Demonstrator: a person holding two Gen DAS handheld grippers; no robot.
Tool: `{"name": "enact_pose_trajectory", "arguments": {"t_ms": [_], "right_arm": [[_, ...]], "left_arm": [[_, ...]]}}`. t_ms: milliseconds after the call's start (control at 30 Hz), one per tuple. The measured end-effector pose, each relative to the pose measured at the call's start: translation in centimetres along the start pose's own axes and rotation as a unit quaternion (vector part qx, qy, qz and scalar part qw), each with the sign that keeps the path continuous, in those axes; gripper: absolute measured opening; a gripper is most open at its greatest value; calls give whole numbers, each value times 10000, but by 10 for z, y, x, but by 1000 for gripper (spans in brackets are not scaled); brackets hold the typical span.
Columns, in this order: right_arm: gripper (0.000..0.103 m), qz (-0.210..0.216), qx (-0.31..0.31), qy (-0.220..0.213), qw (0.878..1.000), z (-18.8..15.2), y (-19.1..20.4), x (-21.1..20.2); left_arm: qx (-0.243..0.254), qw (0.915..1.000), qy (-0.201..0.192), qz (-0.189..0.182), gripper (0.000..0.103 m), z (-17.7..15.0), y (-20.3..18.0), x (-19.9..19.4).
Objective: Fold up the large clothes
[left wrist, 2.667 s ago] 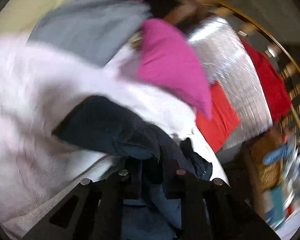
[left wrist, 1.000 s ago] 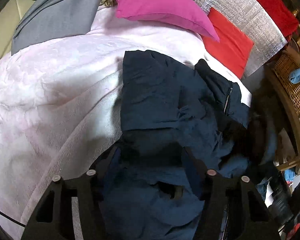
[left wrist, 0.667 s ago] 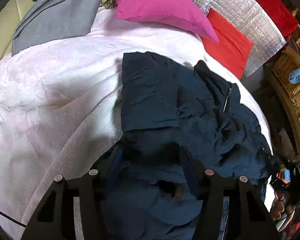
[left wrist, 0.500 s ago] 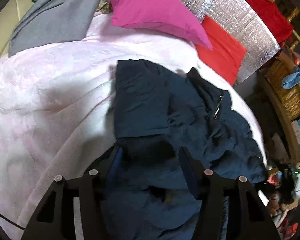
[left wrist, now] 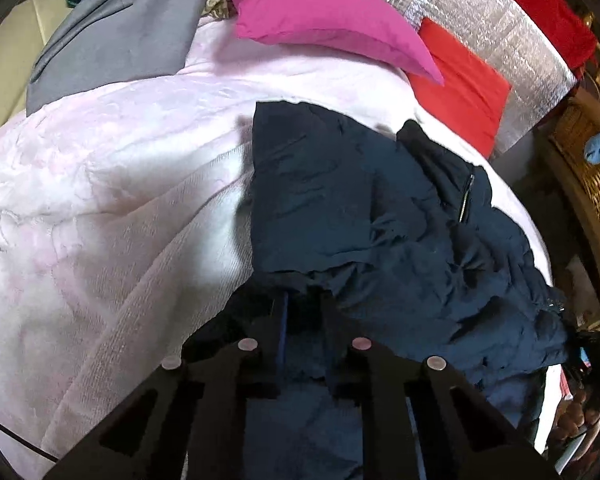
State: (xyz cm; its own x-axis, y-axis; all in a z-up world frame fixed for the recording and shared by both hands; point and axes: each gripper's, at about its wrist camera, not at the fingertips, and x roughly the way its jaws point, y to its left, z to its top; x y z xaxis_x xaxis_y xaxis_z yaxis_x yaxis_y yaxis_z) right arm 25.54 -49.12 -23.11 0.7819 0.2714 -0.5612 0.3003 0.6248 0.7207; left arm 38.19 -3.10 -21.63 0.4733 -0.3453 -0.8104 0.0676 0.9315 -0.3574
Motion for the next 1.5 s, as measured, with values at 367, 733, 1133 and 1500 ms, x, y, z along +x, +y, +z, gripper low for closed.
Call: {"name": "enact_pose_trajectory", "arguments": {"t_ms": [367, 733, 1133, 1500], "right_arm": [[85, -64, 301, -228, 9993, 18, -37, -48], [84, -39, 517, 617, 9967, 17, -69, -8], [29, -223, -677, 395, 9967, 6, -24, -14], [60, -451, -255, 566, 9970, 10, -37, -28]], "left_arm": [[-126, 9996, 130, -238, 32, 6, 6, -10], [-234, 9989, 85, -397, 54, 9, 7, -4], [77, 9998, -128, -114, 28, 7, -2, -3], [-30, 10000, -37, -11, 34, 7, 3, -23]]}}
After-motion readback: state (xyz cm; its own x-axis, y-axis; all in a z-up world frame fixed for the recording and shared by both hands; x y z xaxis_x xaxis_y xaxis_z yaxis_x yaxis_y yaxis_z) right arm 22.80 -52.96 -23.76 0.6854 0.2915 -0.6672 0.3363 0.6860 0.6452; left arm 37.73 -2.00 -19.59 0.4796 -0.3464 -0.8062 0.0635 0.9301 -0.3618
